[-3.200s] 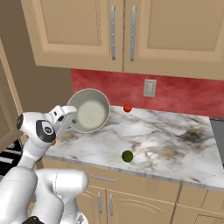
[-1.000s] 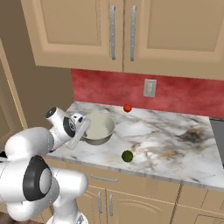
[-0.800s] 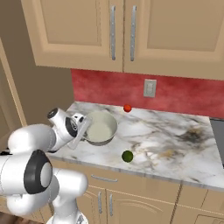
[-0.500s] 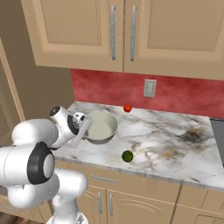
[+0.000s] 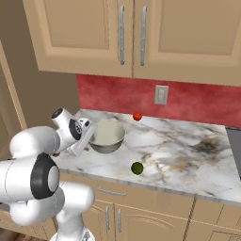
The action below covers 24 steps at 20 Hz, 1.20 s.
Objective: Pick both bowls and place them on the counter. Then place the lime in one bowl and place the egg in the other bowl.
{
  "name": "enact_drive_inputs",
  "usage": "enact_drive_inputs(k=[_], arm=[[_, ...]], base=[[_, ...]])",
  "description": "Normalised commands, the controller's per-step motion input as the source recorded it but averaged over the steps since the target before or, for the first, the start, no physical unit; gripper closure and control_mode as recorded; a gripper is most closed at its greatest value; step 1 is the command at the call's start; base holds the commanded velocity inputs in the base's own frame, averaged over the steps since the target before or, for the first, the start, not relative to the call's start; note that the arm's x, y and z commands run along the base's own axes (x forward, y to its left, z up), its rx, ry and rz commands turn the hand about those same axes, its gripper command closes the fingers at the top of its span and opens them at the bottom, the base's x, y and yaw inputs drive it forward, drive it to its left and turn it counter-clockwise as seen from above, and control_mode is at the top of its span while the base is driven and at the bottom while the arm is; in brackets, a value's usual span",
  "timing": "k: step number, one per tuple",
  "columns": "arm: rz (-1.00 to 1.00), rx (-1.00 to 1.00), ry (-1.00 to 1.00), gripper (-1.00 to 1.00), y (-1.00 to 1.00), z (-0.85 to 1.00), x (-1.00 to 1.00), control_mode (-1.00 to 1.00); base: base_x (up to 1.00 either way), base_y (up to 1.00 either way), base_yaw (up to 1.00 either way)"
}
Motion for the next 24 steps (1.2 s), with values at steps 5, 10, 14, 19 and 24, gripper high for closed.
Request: enact_drive_inputs(k=[5, 10, 14, 19, 24], arm=[[0.0, 0.0, -0.13, -1.0, -0.01, 0.3, -0.6, -1.0], [0.0, 0.0, -0.03, -1.0, -0.42, 0.26, -0.46, -1.0], [0.0, 0.0, -0.05, -1.0, -0.43, 0.18, -0.66, -1.0], [0.0, 0.0, -0.07, -1.0, -0.17, 0.06, -0.83, -1.0], [-0.04, 0.02, -0.05, -1.0, -0.09, 0.0, -0.62, -1.0]], base=[[0.0, 0.0, 0.0], [0.0, 0.0, 0.0], [0.0, 0.0, 0.0], [0.0, 0.0, 0.0], [0.0, 0.0, 0.0]])
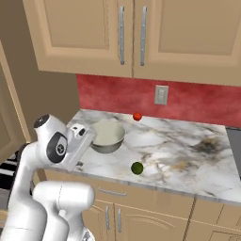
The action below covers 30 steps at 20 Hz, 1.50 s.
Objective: Pick both bowls and place them on the counter. Then place the lime in one bowl and place the egg in the other bowl.
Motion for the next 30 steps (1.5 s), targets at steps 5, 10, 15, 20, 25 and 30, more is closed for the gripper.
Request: enact_drive_inputs(k=[5, 10, 15, 20, 25, 30], arm=[[-0.11, 0.02, 0.0, -1.0, -0.13, -0.11, -0.6, -1.0], [-0.13, 0.08, -0.01, -1.0, -0.24, -0.22, -0.85, -1.0], [-0.14, 0.05, -0.01, -1.0, -0.13, -0.21, -0.8, -1.0], [0.01, -0.02, -0.02, -1.0, 0.1, -0.18, -0.16, 1.0], [0.0, 0.0, 0.0, -1.0, 0.0, 0.0, 0.0, 1.0], [0.0, 0.0, 0.0, -1.0, 0.0, 0.0, 0.0, 1.0]], base=[[0.0, 0.0, 0.0], [0.0, 0.0, 0.0], [0.0, 0.0, 0.0], [0.0, 0.1, 0.02], [-0.31, 0.1, 0.06], [-0.71, -0.07, 0.01]])
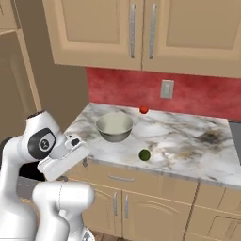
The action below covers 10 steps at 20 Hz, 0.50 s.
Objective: Pick both bowls and place them on the counter. Then place the lime in one bowl and place the egg in the other bowl.
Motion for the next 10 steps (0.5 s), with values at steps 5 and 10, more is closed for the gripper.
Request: enact_drive_inputs(k=[5, 10], arm=[[0.0, 0.0, 0.0, -1.0, 0.0, 0.0, 0.0, 1.0], [0.0, 0.0, 0.0, -1.0, 0.0, 0.0, 0.0, 1.0]], base=[[-0.88, -0.19, 0.0], [-0.89, -0.01, 0.0]])
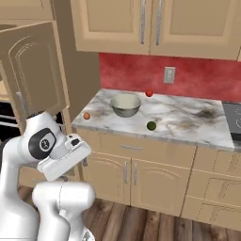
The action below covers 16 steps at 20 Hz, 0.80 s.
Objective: Pick both bowls and place them on the counter. Then place the lime in one bowl and place the egg in the other bowl.
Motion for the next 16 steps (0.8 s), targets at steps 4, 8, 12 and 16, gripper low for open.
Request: enact_drive_inputs(k=[4, 8, 12, 16], arm=[[0.0, 0.0, 0.0, -1.0, 0.0, 0.0, 0.0, 1.0], [0.0, 0.0, 0.0, -1.0, 0.0, 0.0, 0.0, 1.0], [0.0, 0.0, 0.0, -1.0, 0.0, 0.0, 0.0, 1.0], [0.0, 0.0, 0.0, -1.0, 0.0, 0.0, 0.0, 1.0]], base=[[-0.93, 0.09, 0.0], [-0.79, 0.32, 0.0], [-0.56, 0.64, 0.0], [-0.24, 0.82, 0.02]])
